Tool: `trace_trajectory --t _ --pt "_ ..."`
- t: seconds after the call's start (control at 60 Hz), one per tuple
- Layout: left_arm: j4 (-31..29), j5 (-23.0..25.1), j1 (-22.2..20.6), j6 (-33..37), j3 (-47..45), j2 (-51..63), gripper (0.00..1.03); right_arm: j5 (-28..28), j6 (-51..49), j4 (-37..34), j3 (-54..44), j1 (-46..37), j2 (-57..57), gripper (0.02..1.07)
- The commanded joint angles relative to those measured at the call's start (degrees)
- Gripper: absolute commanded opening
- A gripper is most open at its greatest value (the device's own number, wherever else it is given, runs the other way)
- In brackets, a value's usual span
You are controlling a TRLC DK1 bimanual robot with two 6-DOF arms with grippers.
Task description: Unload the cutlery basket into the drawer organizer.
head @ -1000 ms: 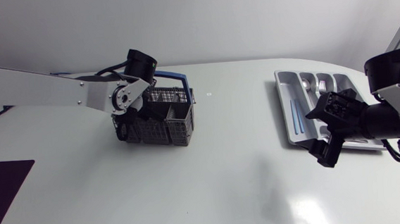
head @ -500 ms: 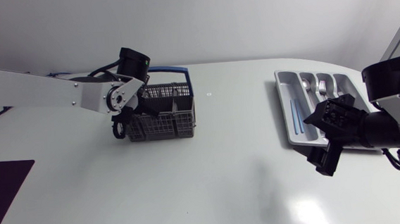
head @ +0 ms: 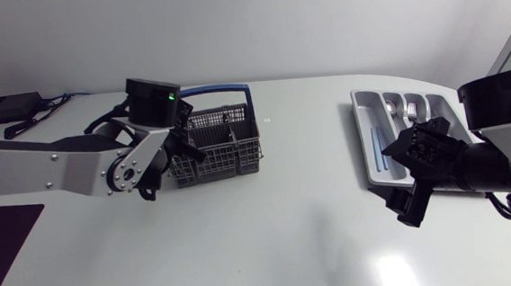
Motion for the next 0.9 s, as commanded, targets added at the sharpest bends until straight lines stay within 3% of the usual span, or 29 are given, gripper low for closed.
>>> trace_trajectory --t 0.0,0.217,0.3,0.383,0.5,0.6,0.717,0.883 --pt "1.67 -1.02 -1.47 4.11 -1.98 -3.95 0.04 0.61 2.5 -1.13 -1.36 1.74 -1.17 0.98" --pt "-1.58 -1.02 -4.28 6.04 -1.89 -12.47 0.04 0.96 5.84 -2.8 0.48 5.08 -2.31 0.98" --pt "-6.94 -0.58 -5.42 4.46 0.31 -16.6 0.04 0.69 8.22 -2.89 1.8 6.58 -2.49 0.98" --pt "-15.82 2.84 -6.21 -0.37 3.82 -19.94 0.04 0.34 11.47 -2.89 3.38 8.69 -2.31 0.98" --pt "-28.39 11.02 -6.21 -9.16 9.54 -20.91 0.04 -0.27 16.3 -2.98 5.85 11.41 -1.61 0.98" --pt "-35.16 19.37 -4.89 -14.96 13.58 -20.12 0.04 -1.68 20.96 -3.51 8.75 13.7 -0.47 0.98" --pt "-39.29 29.39 -2.35 -19.88 16.66 -17.22 0.04 -3.61 26.5 -3.86 12.17 15.45 1.99 0.98" --pt "-40.52 40.2 0.82 -24.28 18.33 -13.79 0.04 -6.25 31.95 -3.68 16.22 18.0 6.74 0.97"
